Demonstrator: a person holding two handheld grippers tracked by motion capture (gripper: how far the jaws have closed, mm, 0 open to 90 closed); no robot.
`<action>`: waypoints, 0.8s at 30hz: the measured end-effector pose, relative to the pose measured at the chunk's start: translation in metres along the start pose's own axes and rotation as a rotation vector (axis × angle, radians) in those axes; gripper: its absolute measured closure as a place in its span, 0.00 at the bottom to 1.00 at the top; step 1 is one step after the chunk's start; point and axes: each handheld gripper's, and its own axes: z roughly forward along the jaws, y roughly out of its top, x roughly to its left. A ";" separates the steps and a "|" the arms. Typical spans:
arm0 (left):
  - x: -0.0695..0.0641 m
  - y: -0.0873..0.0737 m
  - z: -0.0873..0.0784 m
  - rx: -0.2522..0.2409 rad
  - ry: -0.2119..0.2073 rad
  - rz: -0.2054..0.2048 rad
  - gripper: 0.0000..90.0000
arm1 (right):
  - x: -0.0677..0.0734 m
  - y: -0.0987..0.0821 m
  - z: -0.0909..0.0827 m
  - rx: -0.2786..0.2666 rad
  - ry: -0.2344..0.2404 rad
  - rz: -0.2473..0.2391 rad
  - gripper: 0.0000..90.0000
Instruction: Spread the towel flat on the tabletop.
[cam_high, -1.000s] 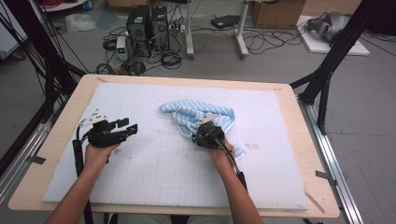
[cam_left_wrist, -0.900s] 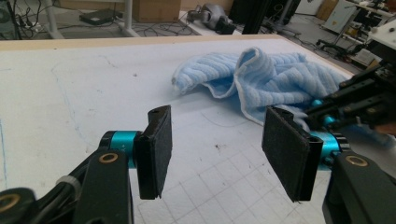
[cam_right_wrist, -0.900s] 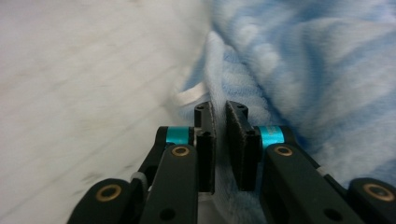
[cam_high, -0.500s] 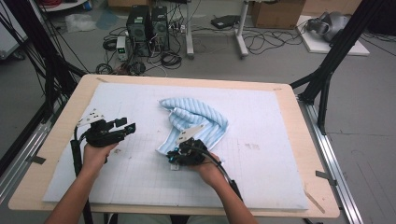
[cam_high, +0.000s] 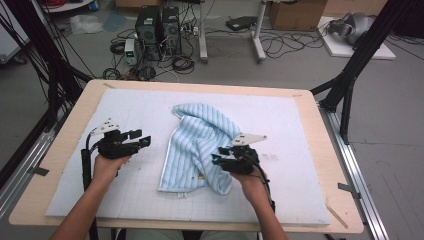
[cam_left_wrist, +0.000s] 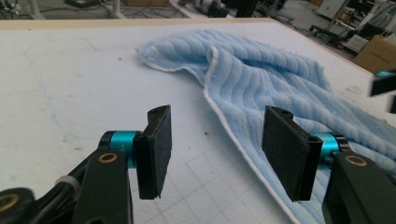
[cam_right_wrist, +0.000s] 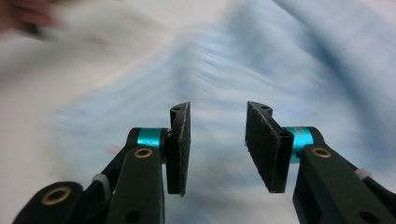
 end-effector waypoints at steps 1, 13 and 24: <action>-0.001 0.000 0.001 0.002 -0.003 0.001 0.48 | -0.007 -0.005 0.001 0.030 -0.044 0.023 0.64; -0.002 -0.001 0.004 0.008 0.004 0.002 0.46 | -0.012 -0.013 0.036 0.149 -0.088 -0.056 0.96; -0.006 -0.004 0.007 0.006 -0.009 0.004 0.46 | -0.059 0.005 0.037 0.092 -0.265 0.000 0.97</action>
